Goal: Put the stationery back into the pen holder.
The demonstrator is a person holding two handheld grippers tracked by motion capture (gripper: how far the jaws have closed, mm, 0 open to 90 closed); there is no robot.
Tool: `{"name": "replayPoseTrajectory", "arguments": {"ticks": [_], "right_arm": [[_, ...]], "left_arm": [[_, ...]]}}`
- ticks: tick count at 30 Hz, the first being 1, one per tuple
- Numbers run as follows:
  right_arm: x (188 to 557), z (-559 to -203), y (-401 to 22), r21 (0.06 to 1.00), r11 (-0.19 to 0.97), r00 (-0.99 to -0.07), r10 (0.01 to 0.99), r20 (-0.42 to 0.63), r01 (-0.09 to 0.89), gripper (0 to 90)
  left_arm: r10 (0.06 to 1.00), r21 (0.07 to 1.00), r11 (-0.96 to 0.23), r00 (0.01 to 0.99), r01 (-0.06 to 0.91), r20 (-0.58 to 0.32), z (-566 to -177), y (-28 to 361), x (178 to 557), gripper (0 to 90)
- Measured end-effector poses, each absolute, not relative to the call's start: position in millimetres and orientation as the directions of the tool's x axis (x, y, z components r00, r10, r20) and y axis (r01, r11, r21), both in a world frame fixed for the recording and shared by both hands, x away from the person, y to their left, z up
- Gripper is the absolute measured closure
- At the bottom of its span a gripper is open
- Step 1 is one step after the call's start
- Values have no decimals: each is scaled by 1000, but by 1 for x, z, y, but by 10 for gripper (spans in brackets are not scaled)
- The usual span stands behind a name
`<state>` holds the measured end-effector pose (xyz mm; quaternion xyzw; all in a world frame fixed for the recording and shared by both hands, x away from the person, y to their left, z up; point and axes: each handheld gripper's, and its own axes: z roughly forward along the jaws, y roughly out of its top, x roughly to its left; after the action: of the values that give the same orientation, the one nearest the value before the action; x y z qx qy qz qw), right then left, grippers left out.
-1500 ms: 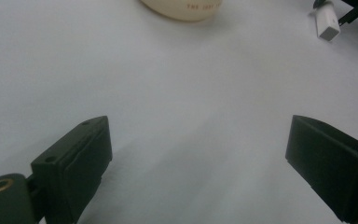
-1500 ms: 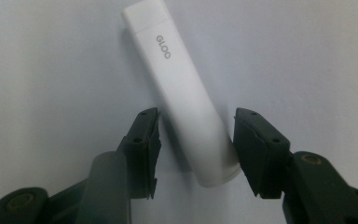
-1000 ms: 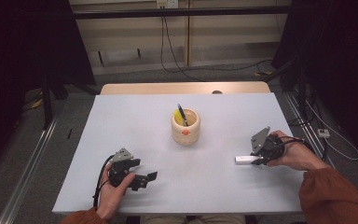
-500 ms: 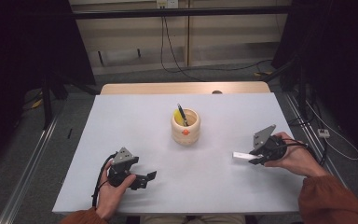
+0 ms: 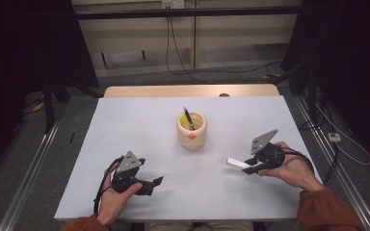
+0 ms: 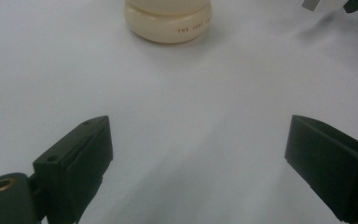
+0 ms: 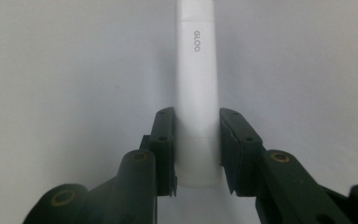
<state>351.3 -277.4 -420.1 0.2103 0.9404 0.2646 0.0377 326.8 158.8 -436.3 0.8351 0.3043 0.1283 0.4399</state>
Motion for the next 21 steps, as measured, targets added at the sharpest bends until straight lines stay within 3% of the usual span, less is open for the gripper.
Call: {"name": "replayPoseTrajectory", "arguments": {"ticks": [6,9,21], "right_arm": [[352,-423,-252,513,753,-891,450,58,413,689],[352,-424,-243,498,753,-884,464,61,430,689],[353,-420,-221,536,739,-902,418,112,408,689]], "left_arm": [[592,832,-441,806,337,-13,-425,155,329,57],[586,834,-472,808,286,55,-422,150,328,56],[500,781,-605,836,153,224,-423,117,320,64]]}}
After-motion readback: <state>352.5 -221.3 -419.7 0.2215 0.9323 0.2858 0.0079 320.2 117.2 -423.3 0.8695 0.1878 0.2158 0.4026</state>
